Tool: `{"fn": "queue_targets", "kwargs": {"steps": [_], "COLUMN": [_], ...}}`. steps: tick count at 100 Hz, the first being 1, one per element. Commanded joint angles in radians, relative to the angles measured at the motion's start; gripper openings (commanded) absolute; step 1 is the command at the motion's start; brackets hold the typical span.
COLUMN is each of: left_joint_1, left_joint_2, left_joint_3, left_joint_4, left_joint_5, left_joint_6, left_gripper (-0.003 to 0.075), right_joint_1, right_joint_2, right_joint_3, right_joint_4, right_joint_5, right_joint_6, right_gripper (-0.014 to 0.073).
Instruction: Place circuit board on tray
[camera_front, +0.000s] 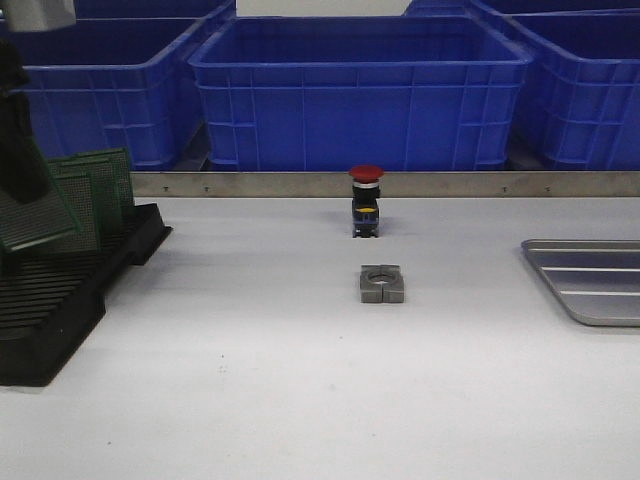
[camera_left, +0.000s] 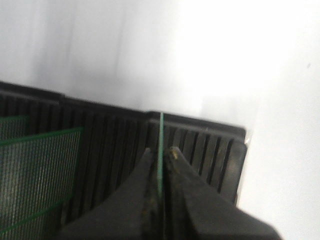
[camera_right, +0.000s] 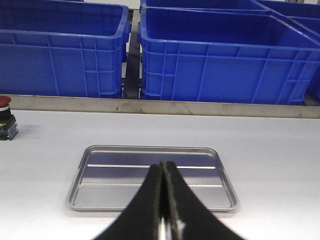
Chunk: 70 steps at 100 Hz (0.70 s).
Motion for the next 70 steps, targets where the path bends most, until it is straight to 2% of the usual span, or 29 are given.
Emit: {"fn": "queue_targets", "kwargs": {"steps": [1, 18, 31, 70], "left_joint_1": [-0.01, -0.062, -0.156, -0.505], "left_joint_2": [-0.065, -0.068, -0.068, -0.032], "left_joint_3": [-0.033, -0.033, -0.033, -0.033], "left_joint_4": [-0.182, -0.422, -0.561, -0.594], "left_joint_5": [0.062, 0.086, 0.086, 0.081], "left_joint_6": [-0.011, -0.011, -0.011, -0.011], "left_gripper": [-0.002, -0.002, -0.002, -0.002], "right_joint_1": [-0.002, -0.002, -0.002, -0.002], "right_joint_2": [-0.024, -0.024, -0.024, -0.024], "right_joint_3": [-0.014, -0.014, -0.014, -0.014], "right_joint_4": [-0.006, -0.006, -0.006, -0.006], "right_joint_5": [-0.081, -0.081, -0.081, -0.081], "right_joint_6": [-0.004, -0.004, -0.004, -0.004], "right_gripper": [-0.0108, -0.0108, -0.0108, -0.0108]}}
